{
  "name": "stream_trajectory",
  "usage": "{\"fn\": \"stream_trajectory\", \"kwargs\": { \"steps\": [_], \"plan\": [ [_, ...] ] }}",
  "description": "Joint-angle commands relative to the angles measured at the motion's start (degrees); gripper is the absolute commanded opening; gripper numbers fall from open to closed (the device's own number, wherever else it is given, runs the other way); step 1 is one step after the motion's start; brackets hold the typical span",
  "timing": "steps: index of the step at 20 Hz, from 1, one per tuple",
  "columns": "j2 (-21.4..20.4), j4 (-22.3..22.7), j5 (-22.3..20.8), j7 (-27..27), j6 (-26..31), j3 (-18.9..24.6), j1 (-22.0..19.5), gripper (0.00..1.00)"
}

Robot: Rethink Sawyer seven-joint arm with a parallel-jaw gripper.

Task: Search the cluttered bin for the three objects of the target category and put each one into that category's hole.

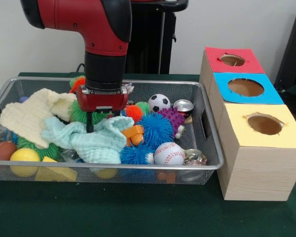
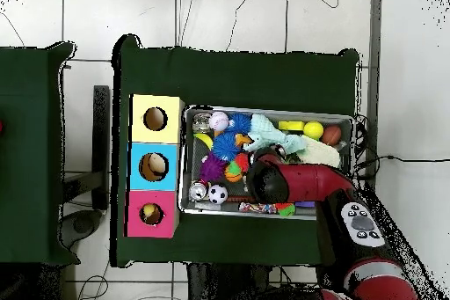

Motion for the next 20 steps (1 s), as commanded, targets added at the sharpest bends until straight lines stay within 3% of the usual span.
{"fn": "stream_trajectory", "kwargs": {
  "steps": [1, 6, 9, 17, 20],
  "plan": [
    [2.86, 6.75, 2.54, 10.55, 3.35, -0.22, 2.50, 1.00],
    [-3.76, 9.66, 6.31, 12.02, 10.47, -3.71, 7.47, 1.00],
    [-5.18, 11.42, 7.56, 11.57, 12.17, -4.95, 8.24, 1.00],
    [-4.15, 14.32, 7.55, 12.16, 4.90, -7.76, 9.11, 1.00],
    [-5.55, 14.33, 8.17, 11.13, 6.81, -8.20, 9.58, 1.00]
  ]
}}
